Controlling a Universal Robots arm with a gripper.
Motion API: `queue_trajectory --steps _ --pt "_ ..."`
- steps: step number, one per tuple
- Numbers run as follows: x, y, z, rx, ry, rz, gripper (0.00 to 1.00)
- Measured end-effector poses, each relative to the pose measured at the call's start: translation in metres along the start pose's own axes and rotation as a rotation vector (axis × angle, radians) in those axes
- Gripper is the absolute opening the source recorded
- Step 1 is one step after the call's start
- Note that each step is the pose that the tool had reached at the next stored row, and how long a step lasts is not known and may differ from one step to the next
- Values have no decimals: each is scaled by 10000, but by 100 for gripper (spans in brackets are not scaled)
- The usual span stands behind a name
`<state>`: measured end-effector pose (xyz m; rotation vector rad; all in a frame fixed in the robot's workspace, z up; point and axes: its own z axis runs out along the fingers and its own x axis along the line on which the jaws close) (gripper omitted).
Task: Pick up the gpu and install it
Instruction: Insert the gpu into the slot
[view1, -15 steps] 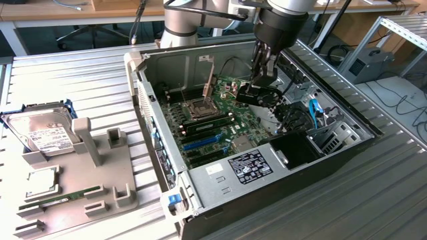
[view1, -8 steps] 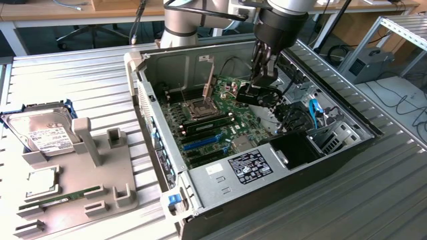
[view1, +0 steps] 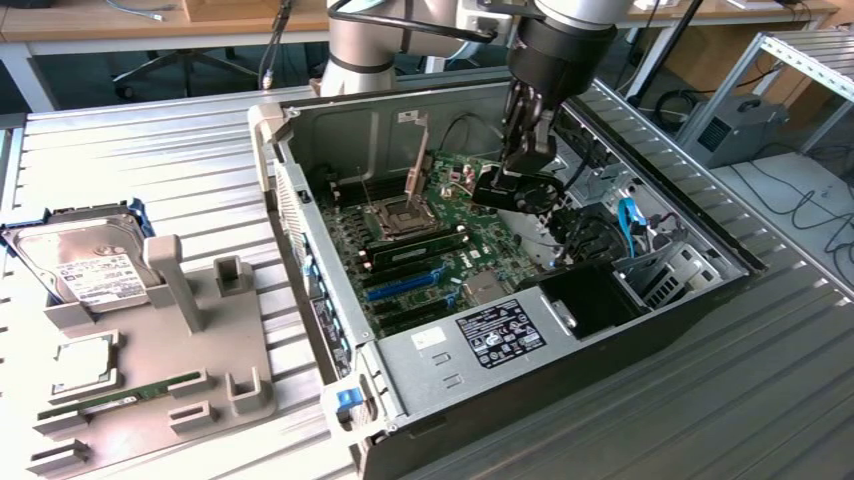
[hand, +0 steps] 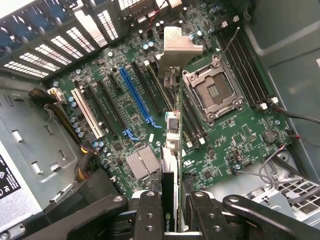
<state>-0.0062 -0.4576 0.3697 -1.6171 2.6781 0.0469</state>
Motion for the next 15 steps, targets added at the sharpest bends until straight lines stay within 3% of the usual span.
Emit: queue_trajectory --steps 15 --pt "0 0 0 -11 8 -434 26"
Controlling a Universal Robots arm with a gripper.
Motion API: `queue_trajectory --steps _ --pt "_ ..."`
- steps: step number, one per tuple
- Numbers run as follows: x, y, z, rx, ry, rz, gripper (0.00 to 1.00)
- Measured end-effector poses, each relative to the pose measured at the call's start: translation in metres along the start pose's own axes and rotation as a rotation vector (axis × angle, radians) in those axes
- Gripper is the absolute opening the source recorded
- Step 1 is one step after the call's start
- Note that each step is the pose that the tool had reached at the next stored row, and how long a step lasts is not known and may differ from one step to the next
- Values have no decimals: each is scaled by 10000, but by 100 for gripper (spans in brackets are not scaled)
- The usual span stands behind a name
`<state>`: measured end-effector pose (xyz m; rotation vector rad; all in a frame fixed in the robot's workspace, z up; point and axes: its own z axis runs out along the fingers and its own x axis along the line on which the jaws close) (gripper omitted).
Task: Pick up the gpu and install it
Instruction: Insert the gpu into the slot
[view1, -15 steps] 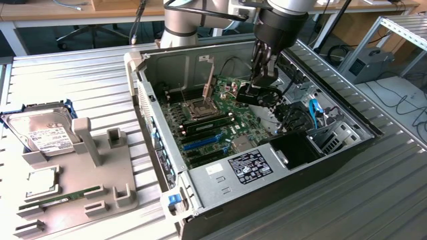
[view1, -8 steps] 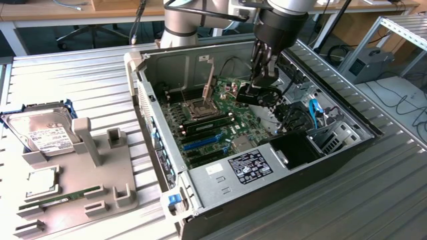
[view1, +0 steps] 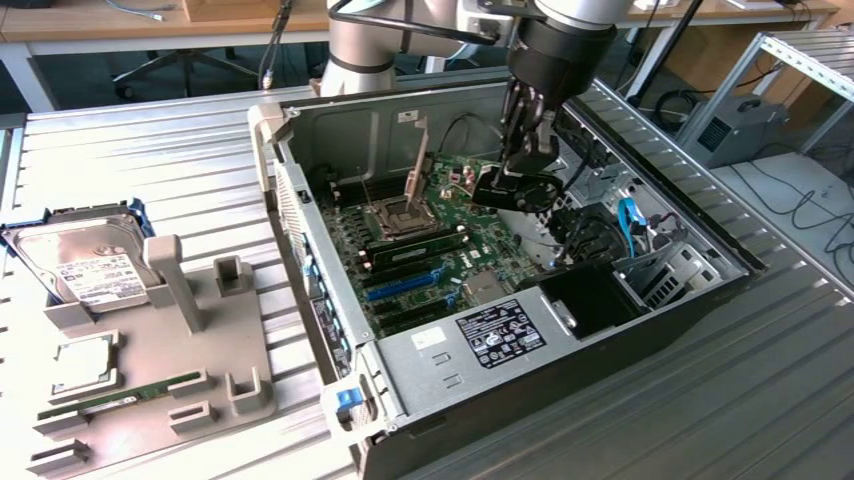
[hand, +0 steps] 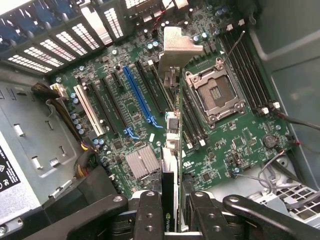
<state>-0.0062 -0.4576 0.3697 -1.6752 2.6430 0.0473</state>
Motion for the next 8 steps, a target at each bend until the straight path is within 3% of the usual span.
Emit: queue_trajectory --steps 8 --pt "0 0 0 -6 5 -230 26"
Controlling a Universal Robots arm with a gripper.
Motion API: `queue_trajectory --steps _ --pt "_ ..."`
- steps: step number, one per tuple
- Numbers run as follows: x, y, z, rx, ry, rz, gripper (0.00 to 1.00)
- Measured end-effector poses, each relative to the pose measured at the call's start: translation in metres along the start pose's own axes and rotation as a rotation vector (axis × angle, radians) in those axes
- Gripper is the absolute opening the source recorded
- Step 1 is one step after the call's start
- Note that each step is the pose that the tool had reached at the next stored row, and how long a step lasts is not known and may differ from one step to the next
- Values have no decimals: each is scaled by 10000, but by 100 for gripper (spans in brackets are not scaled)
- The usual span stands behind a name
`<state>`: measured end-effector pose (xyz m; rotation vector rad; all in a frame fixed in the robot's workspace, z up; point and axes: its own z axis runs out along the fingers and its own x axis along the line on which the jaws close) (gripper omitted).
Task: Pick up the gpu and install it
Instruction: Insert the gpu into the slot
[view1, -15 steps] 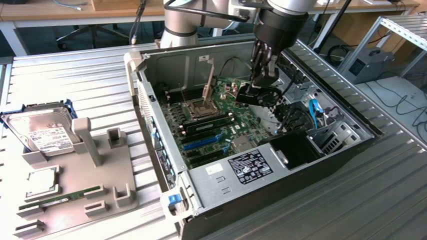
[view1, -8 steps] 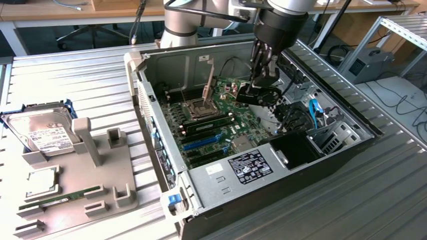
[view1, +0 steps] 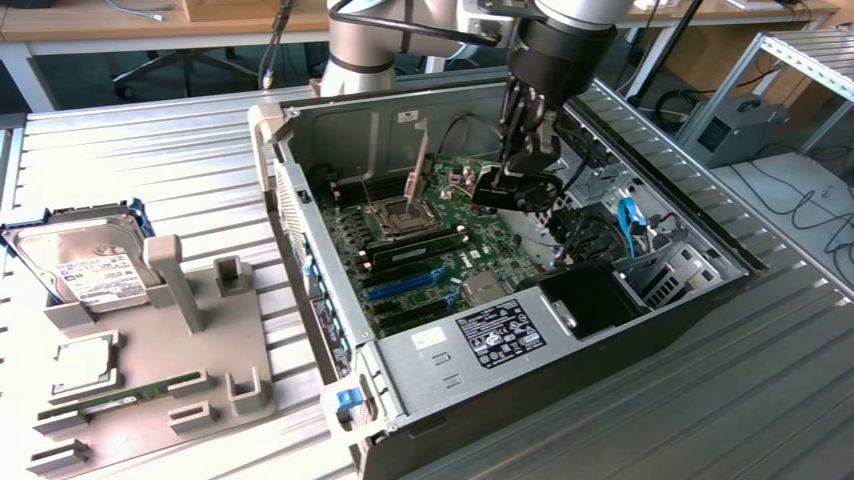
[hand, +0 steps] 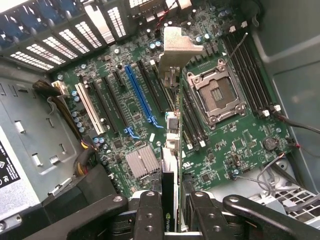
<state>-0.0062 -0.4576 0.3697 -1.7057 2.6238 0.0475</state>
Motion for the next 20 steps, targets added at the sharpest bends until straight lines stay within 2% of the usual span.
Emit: queue_trajectory --steps 20 --pt "0 0 0 -10 8 -408 26"
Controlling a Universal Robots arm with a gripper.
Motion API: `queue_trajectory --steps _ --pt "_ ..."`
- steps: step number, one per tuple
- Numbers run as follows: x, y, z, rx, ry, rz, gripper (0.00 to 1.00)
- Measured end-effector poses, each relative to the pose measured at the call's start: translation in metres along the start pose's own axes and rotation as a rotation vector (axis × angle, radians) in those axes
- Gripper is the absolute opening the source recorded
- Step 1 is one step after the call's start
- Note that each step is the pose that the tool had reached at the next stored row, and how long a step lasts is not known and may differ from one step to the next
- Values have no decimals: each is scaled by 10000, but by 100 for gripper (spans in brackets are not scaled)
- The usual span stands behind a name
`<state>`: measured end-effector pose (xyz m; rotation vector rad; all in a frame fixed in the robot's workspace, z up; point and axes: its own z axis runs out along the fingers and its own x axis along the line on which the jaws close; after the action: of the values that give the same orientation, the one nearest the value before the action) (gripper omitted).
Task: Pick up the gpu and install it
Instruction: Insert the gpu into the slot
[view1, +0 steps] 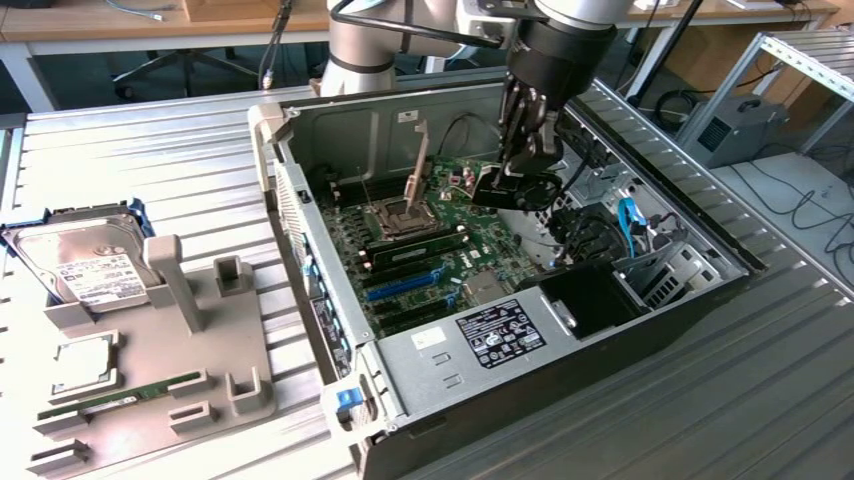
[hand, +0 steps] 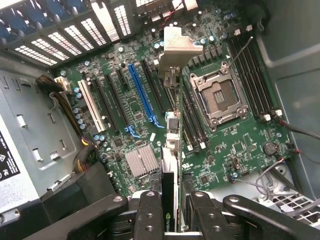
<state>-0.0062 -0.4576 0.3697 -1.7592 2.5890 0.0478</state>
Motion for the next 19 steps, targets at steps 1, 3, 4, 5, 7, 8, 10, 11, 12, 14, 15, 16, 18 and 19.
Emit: queue_trajectory --steps 1,3,4,5,7,8,10,11,12,14,15,16,18,19 --pt "0 0 0 0 0 -11 26" --pt "0 0 0 -1 1 -33 26" --pt "0 0 0 -1 1 -43 26" --pt "0 0 0 -1 1 -49 26" --pt "0 0 0 -2 2 -63 26" --pt "0 0 0 -2 2 -68 26" --pt "0 0 0 -2 2 -83 26" --pt "0 0 0 -3 2 -89 26" --pt "0 0 0 -2 3 -94 26" --pt "0 0 1 -3 2 -108 26" --pt "0 0 1 -3 3 -112 26" --pt "0 0 1 -3 3 -116 26" --pt "0 0 1 -3 3 -127 26" --pt "0 0 1 -3 4 -130 26"
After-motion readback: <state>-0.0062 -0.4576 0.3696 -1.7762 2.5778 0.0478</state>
